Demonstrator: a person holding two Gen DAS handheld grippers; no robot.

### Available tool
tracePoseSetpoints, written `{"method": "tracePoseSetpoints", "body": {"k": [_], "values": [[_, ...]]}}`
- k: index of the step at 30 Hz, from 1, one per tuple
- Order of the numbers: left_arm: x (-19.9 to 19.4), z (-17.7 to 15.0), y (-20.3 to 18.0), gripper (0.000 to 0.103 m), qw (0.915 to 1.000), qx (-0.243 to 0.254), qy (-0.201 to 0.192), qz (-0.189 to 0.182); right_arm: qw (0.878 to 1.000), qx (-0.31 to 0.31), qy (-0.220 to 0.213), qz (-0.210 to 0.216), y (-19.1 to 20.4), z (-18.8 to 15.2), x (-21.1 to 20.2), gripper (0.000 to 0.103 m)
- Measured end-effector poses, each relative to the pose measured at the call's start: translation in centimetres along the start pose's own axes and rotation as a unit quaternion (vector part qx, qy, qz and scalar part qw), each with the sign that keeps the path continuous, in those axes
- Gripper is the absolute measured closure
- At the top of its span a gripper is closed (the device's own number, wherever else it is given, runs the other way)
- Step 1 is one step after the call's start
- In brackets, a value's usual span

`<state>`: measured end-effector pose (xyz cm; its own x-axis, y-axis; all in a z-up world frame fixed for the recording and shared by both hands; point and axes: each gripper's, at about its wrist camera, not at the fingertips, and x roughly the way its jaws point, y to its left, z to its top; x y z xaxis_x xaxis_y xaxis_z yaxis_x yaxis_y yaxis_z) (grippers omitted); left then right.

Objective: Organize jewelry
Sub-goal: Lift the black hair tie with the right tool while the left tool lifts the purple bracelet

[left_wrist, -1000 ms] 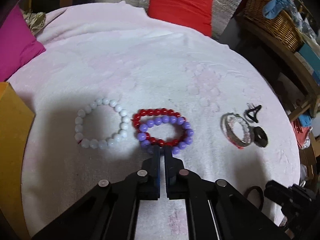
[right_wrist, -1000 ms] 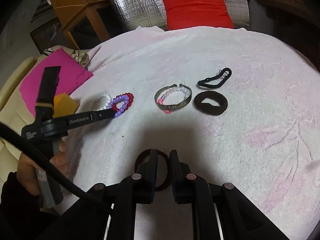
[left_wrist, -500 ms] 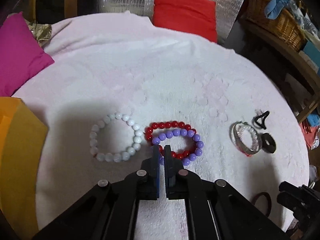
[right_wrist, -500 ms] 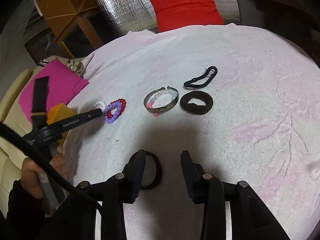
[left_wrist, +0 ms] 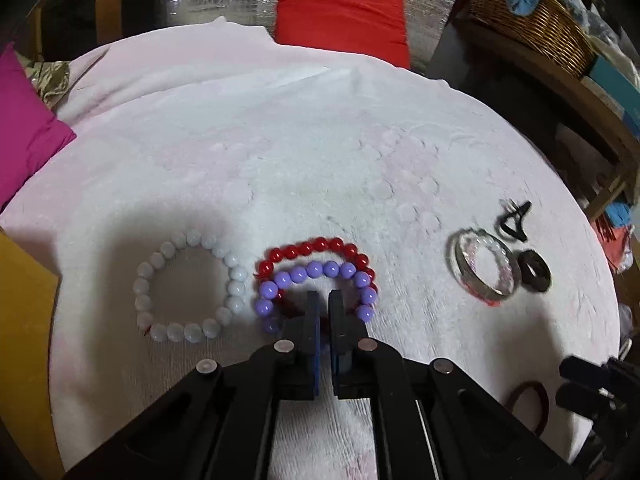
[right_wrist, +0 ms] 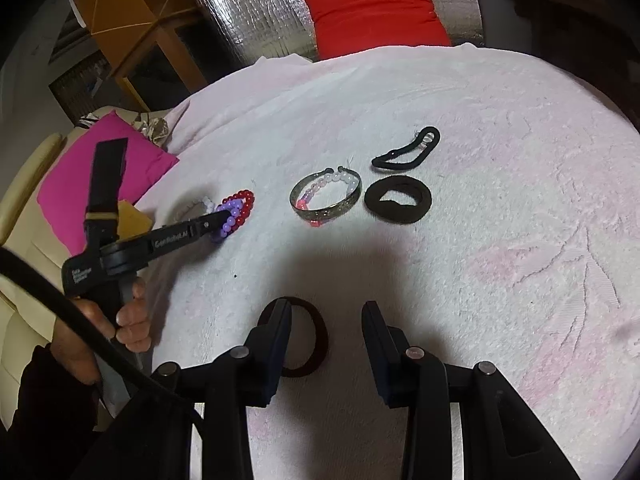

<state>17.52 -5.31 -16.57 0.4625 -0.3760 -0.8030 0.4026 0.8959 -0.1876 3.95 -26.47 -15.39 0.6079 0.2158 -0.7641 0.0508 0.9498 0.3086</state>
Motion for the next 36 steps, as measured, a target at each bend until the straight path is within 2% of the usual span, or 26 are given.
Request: {"method": "tracePoseSetpoints", "body": {"k": [2,8,11,14,15,16,18,19,20,23,25,26,27,29,30,32,36], "values": [[-0.3,-0.3,0.4,0.099,0.9995,-0.016,0.016,-0.020,1.000,0.003,0.003,0.000,-0.1,0.0,0.0,0.063],[-2.4,-1.9,0.7,0.100,0.9991,0.006,0.035,-0.023,1.000,0.007,0.001,-0.005,-0.3,0.2,-0.3,0.063],[-3.2,-3.5,1.3,0.100,0.9980,0.013,0.060,-0.014,1.000,0.010,0.003,-0.005,-0.4,0.2,-0.3,0.063],[-4.3,-3.5,1.6,0.099,0.9989,0.016,0.045,-0.005,1.000,0.007,0.005,-0.004,-0.1,0.2,-0.2,0.063],[-4.4,-3.2,1.8,0.096,0.9992,0.015,0.038,0.002,1.000,0.006,0.005,-0.003,-0.1,0.2,-0.2,0.061],[-4.5,-3.0,1.9,0.091,0.9995,0.011,0.028,0.008,1.000,0.006,0.005,-0.002,-0.1,0.2,-0.2,0.053],[-3.9,-2.4,1.8,0.048,0.9996,0.010,0.018,0.017,1.000,0.007,-0.001,-0.001,-0.1,0.3,-0.4,0.041],[-3.5,-2.2,1.7,0.043,0.9994,0.012,0.014,0.029,1.000,0.007,-0.004,0.001,-0.1,0.3,-0.5,0.040],[-3.0,-2.0,1.5,0.043,0.9990,0.014,0.009,0.042,1.000,0.006,-0.007,0.003,0.0,0.3,-0.6,0.040],[-1.5,-1.3,1.0,0.043,0.9993,0.019,0.011,0.032,1.000,-0.009,-0.005,0.006,0.5,0.1,-0.5,0.040],[-0.9,-1.4,0.3,0.050,0.9984,0.031,0.015,0.044,1.000,-0.021,0.002,0.008,0.8,-0.1,-0.3,0.040],[-0.8,-1.4,0.1,0.069,0.9982,0.037,0.014,0.045,1.000,-0.027,0.006,0.009,0.9,-0.2,-0.2,0.040],[-0.7,-1.5,-0.1,0.094,0.9986,0.040,0.018,0.031,0.999,-0.032,0.011,0.011,1.0,-0.3,0.0,0.040],[-0.7,-1.6,-0.5,0.094,0.9991,0.036,0.021,0.011,0.999,-0.036,0.021,0.017,1.0,-0.4,0.2,0.040],[-0.9,-1.7,-0.9,0.094,0.9984,0.050,0.019,0.019,0.999,-0.038,0.024,0.021,1.1,-0.5,0.3,0.039],[-1.2,-1.8,-1.2,0.094,0.9979,0.059,0.019,0.017,0.998,-0.043,0.035,0.025,1.2,-0.7,0.8,0.031],[-2.4,-2.0,-0.8,0.094,0.9987,0.044,0.022,-0.012,0.997,-0.069,0.036,0.007,2.2,-1.4,1.5,0.028]]}}
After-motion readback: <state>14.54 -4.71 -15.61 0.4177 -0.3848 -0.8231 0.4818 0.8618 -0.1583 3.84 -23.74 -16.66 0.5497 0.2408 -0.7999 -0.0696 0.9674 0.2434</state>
